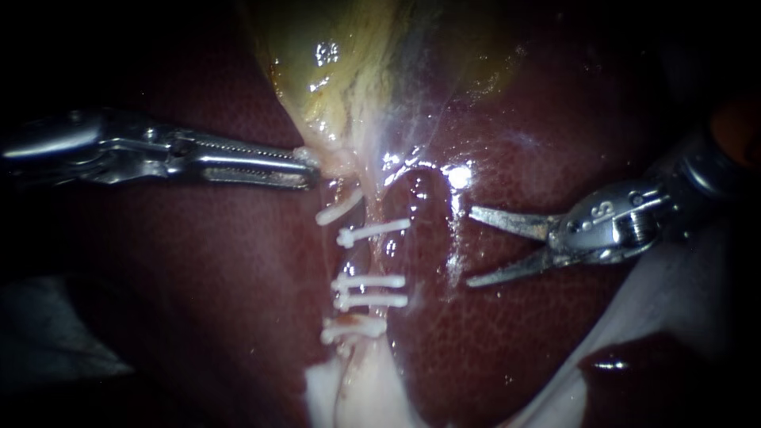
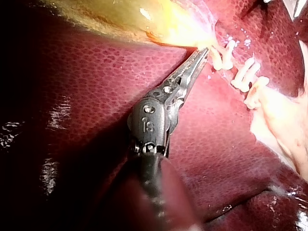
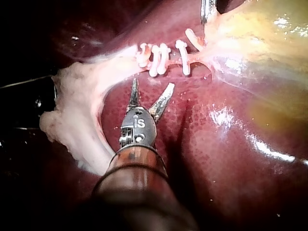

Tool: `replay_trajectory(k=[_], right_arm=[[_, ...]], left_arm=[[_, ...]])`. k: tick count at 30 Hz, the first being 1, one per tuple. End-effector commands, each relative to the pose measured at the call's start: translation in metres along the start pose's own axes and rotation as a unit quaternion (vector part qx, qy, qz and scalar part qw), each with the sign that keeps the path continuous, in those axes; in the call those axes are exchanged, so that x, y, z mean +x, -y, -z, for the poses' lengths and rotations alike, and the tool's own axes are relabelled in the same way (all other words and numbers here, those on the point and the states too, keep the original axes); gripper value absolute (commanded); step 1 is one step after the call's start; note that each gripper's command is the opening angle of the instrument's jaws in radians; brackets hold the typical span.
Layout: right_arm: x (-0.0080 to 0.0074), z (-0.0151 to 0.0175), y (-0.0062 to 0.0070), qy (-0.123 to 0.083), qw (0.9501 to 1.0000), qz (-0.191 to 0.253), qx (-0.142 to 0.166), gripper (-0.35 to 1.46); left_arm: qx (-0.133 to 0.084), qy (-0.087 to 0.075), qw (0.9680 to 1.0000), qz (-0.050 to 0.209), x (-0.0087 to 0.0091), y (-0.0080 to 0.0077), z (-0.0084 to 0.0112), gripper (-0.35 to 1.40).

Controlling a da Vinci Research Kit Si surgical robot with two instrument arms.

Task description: Go to the cutting position right tube

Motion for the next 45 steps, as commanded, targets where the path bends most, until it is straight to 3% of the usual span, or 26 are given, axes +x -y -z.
replay_trajectory(k=[1,5,12,18,23,28,39,45], right_arm=[[0.0000,0.0000,0.0000,0.000,1.0000,0.000,0.001,1.43],[0.0000,0.0000,0.0000,-0.001,1.0000,0.000,0.003,1.43],[0.0001,-0.0002,-0.0001,-0.004,0.9999,0.000,0.011,1.43],[0.0004,-0.0011,-0.0001,-0.015,0.9993,0.002,0.035,1.43],[0.0001,-0.0031,-0.0002,-0.027,0.9969,-0.035,0.066,1.43],[-0.0016,-0.0060,-0.0006,-0.049,0.9902,-0.085,0.099,1.43],[-0.0059,-0.0120,-0.0017,-0.051,0.9708,-0.156,0.175,1.43],[-0.0058,-0.0144,-0.0019,-0.065,0.9632,-0.169,0.199,1.43]], left_arm=[[-0.001,0.000,1.0000,0.001,0.0003,0.0000,0.0004,-0.35],[-0.005,0.002,1.0000,0.005,0.0015,-0.0008,0.0022,-0.35],[0.005,-0.016,0.9999,-0.002,0.0042,-0.0023,0.0061,-0.35],[0.006,-0.017,0.9998,-0.002,0.0041,-0.0027,0.0061,-0.35],[0.006,-0.017,0.9998,-0.002,0.0040,-0.0026,0.0060,-0.35],[0.007,-0.017,0.9998,-0.002,0.0040,-0.0026,0.0059,-0.35],[0.007,-0.018,0.9998,-0.002,0.0039,-0.0027,0.0058,-0.35],[0.007,-0.018,0.9998,-0.003,0.0039,-0.0027,0.0058,-0.35]])
